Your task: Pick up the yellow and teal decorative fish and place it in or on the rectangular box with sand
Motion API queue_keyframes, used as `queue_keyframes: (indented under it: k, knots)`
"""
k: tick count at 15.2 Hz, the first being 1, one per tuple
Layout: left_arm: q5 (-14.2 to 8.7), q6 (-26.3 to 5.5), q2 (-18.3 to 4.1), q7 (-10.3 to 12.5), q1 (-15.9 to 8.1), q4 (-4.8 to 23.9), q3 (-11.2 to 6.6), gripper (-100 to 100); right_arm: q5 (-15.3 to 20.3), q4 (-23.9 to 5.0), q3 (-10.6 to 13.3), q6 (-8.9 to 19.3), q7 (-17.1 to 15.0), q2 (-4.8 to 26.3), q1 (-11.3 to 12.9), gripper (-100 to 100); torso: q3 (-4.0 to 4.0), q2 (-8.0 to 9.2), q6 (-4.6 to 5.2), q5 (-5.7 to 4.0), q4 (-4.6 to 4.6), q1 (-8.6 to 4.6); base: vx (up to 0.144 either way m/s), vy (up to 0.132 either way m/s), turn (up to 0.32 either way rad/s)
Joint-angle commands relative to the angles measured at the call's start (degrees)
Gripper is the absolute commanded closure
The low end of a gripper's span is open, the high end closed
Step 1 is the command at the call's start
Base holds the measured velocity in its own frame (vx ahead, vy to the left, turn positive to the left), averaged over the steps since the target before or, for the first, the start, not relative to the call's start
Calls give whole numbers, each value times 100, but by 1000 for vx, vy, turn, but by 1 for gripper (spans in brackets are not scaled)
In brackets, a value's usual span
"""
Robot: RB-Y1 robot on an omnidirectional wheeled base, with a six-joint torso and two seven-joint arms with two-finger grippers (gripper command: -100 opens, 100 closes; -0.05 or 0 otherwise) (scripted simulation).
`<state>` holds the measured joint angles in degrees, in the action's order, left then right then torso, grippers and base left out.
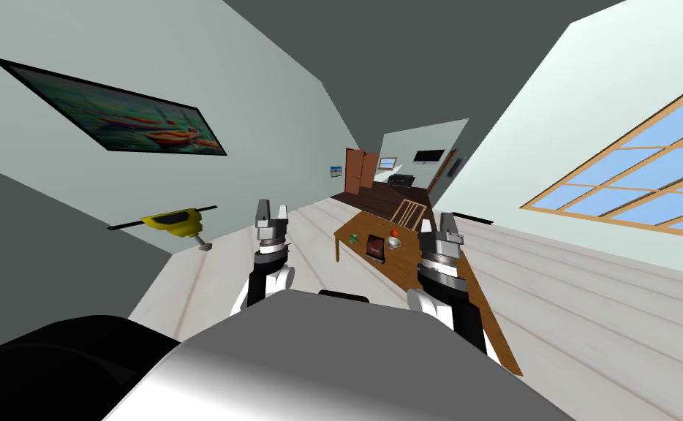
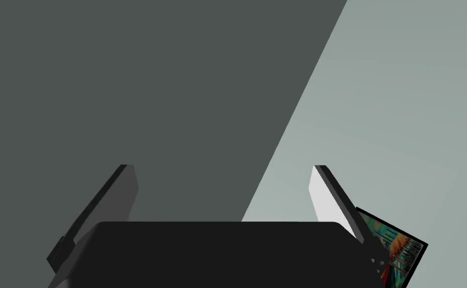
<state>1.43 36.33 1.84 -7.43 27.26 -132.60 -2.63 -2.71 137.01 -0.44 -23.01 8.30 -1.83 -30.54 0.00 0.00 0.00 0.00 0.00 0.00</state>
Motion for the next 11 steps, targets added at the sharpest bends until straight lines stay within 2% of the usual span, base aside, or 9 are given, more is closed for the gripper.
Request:
queue_keyframes:
  k: [1, 4, 7, 8, 10, 11]
  knots:
    - [0, 0, 0, 0, 0, 0, 0, 0, 22, -33, 13, 25, 66, 245, 17, -100, 0, 0, 0, 0, 0, 0, 2, 10, 12]
    - [0, 0, 0, 0, 0, 0, 0, 0, 79, -116, 45, 82, 221, 563, 58, -100, -1, -1, 0, 2, 0, 9, 2, 34, 22]
    - [0, 0, 1, 0, 0, 0, 1, 0, 240, -334, 126, 214, 595, 900, 158, -100, -1, -3, -2, 6, -1, 29, 7, 82, 43]
    - [0, 0, 1, 0, 0, 0, 1, 0, 240, -334, 126, 214, 598, 900, 158, -100, -2, -4, -2, 7, -1, 36, 7, 91, 23]
    - [0, 0, 1, 0, 0, 0, 1, 0, 402, -543, 199, 326, 891, 1033, 247, -100, -3, -5, -2, 8, -1, 38, 9, 95, 36]
    - [0, 0, 1, 0, 0, 0, 1, 0, 402, -543, 199, 326, 931, 1033, 247, -100, -4, -6, -2, 9, -2, 42, 17, 94, 25]
